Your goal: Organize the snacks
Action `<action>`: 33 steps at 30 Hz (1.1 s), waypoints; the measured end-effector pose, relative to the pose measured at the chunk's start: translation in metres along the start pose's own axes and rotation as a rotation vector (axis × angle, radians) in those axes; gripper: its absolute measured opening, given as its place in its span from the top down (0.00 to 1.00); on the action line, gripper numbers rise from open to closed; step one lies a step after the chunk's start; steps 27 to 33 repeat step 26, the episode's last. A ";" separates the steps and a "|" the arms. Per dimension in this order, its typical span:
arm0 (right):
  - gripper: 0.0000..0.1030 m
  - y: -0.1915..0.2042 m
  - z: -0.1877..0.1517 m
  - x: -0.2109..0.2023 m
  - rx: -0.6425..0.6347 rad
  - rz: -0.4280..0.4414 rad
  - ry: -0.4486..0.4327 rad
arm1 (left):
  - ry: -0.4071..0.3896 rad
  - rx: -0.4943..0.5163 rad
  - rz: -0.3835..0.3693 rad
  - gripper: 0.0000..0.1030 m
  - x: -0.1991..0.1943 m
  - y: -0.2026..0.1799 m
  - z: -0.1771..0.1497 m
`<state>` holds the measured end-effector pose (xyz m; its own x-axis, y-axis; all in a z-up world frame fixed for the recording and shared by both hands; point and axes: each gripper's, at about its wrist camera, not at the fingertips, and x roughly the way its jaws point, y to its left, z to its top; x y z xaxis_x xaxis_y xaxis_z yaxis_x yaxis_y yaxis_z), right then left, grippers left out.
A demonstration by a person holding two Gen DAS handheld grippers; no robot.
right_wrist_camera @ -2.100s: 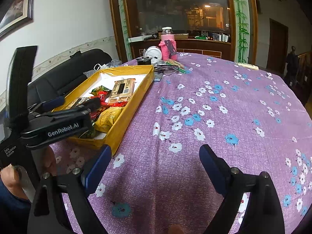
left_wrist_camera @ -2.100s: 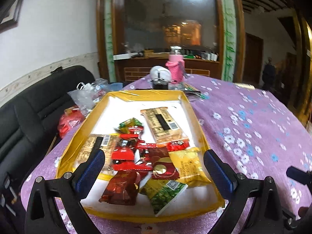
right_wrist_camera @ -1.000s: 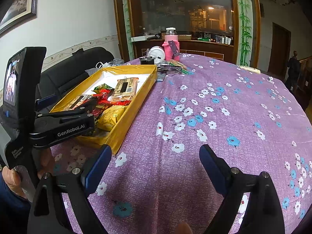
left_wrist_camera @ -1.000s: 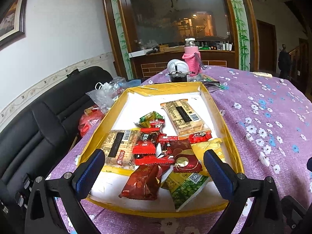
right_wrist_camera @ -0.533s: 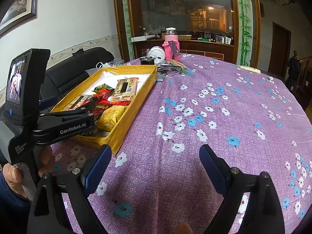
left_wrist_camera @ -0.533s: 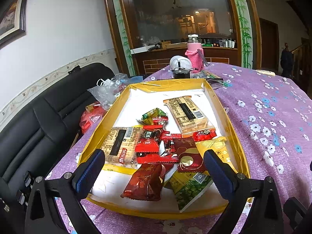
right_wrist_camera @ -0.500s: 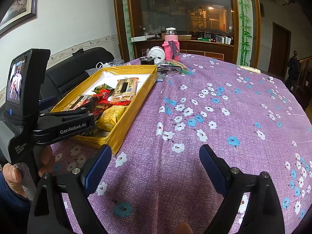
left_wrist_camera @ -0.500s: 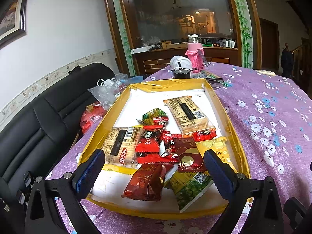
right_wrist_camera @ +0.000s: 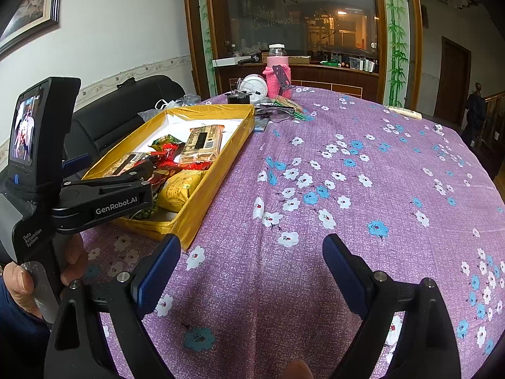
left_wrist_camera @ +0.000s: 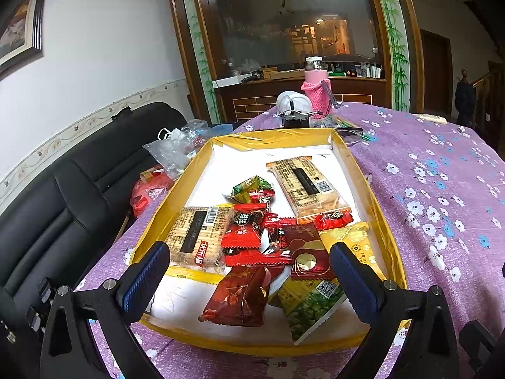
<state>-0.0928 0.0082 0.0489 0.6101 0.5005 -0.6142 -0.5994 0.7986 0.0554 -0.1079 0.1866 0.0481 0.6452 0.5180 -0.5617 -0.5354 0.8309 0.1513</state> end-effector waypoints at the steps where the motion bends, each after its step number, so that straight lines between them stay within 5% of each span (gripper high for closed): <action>1: 0.12 0.000 0.000 0.000 -0.001 -0.001 0.001 | 0.000 0.000 -0.001 0.01 0.000 0.000 0.000; 33: 0.12 0.000 0.000 0.000 0.006 0.003 0.001 | -0.017 0.008 0.006 0.01 -0.003 0.005 -0.001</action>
